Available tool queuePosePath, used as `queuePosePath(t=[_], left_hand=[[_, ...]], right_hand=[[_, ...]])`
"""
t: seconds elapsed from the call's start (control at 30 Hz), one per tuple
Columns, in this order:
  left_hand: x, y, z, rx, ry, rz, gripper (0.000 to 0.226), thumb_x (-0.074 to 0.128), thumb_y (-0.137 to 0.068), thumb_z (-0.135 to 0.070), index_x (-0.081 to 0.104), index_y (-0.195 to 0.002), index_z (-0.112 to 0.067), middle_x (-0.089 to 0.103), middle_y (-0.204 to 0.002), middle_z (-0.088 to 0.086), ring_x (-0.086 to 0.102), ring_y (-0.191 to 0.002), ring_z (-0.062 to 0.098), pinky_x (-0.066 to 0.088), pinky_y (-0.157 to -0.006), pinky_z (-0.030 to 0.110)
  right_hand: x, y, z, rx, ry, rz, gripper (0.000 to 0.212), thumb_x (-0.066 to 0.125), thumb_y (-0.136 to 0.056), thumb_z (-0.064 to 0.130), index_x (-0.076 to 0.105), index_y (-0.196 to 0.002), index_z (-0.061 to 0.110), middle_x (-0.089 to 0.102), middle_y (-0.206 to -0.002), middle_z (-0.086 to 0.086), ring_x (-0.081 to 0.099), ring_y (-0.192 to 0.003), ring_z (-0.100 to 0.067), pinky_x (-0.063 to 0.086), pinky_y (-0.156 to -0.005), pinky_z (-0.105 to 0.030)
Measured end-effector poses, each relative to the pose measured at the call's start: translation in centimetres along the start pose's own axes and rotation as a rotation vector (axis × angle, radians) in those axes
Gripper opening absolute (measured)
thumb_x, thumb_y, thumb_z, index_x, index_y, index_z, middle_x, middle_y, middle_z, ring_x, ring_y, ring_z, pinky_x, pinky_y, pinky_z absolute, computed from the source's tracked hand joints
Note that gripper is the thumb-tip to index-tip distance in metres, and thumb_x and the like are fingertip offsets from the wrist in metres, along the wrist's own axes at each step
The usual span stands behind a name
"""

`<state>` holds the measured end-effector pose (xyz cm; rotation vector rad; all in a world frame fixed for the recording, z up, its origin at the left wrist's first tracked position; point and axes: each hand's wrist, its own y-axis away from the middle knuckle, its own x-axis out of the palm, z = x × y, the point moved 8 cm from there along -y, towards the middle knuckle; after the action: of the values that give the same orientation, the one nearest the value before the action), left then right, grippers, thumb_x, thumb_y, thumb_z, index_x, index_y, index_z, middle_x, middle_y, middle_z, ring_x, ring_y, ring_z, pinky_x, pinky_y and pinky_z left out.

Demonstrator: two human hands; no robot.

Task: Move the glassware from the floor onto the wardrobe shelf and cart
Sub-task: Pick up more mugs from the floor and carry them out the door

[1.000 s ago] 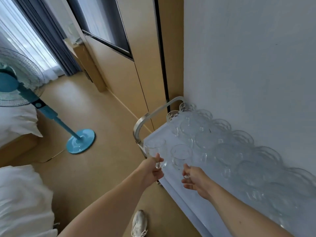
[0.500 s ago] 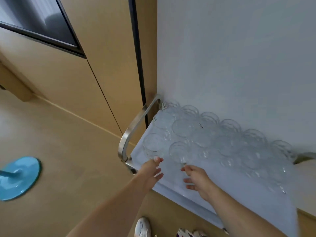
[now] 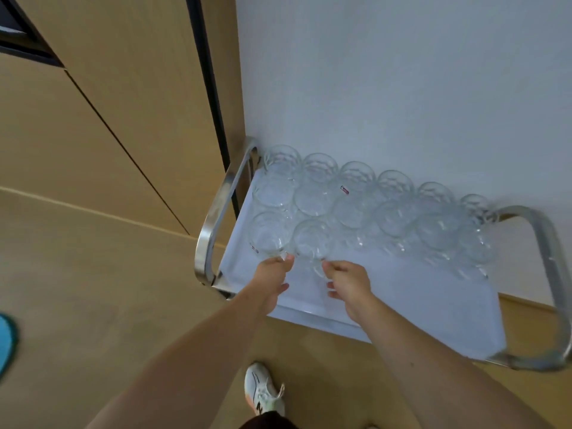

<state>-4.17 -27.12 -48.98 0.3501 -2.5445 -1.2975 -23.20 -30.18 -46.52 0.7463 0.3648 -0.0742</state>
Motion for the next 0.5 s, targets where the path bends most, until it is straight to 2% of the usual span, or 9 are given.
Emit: queuePosePath(t=[0.1,0.2,0.3,0.4,0.5], left_hand=[[0.0,0.9,-0.2,0.006,-0.119,-0.024,0.054,0.068,-0.094,-0.04,0.052,-0.137,-0.012,0.054,-0.135,0.005,0.053,-0.124,0.025,0.051,-0.09,0.036],[-0.3,2.1,-0.9,0.037,-0.219,-0.095,0.051,0.066,-0.096,-0.036,0.052,-0.138,-0.012,0.055,-0.129,0.005,0.055,-0.117,0.026,0.052,-0.089,0.038],[0.0,4.1,-2.0,0.067,-0.249,-0.182,0.045,0.065,-0.096,-0.03,0.052,-0.136,-0.012,0.054,-0.116,0.004,0.054,-0.109,0.028,0.052,-0.089,0.042],[1.9,6.9,-3.3,0.113,-0.232,-0.256,0.051,0.066,-0.096,-0.027,0.047,-0.14,-0.009,0.053,-0.127,0.008,0.052,-0.115,0.03,0.05,-0.089,0.044],[6.0,10.5,-4.9,0.224,-0.329,-0.298,0.045,0.065,-0.096,-0.023,0.049,-0.134,-0.006,0.05,-0.126,0.01,0.049,-0.107,0.03,0.049,-0.092,0.043]], right_hand=[[-0.7,0.6,-0.4,-0.025,-0.041,-0.007,0.014,0.078,-0.086,0.035,0.072,-0.078,0.025,0.073,-0.089,0.0,0.067,-0.081,-0.023,0.061,-0.08,-0.044],[-2.1,1.3,-0.6,-0.062,-0.043,-0.005,0.017,0.08,-0.083,0.036,0.075,-0.09,0.022,0.074,-0.089,-0.001,0.066,-0.077,-0.02,0.06,-0.083,-0.044],[-4.1,1.8,-0.5,-0.105,-0.027,0.023,0.034,0.079,-0.083,0.041,0.074,-0.108,0.019,0.073,-0.1,0.0,0.067,-0.09,-0.019,0.058,-0.091,-0.042],[-7.5,2.9,0.3,-0.18,-0.001,0.031,0.041,0.079,-0.083,0.043,0.072,-0.115,0.019,0.07,-0.119,0.0,0.064,-0.11,-0.02,0.051,-0.102,-0.041],[-12.2,4.6,1.5,-0.299,0.047,0.027,0.041,0.078,-0.084,0.039,0.071,-0.119,0.018,0.067,-0.123,0.0,0.062,-0.116,-0.016,0.045,-0.099,-0.026]])
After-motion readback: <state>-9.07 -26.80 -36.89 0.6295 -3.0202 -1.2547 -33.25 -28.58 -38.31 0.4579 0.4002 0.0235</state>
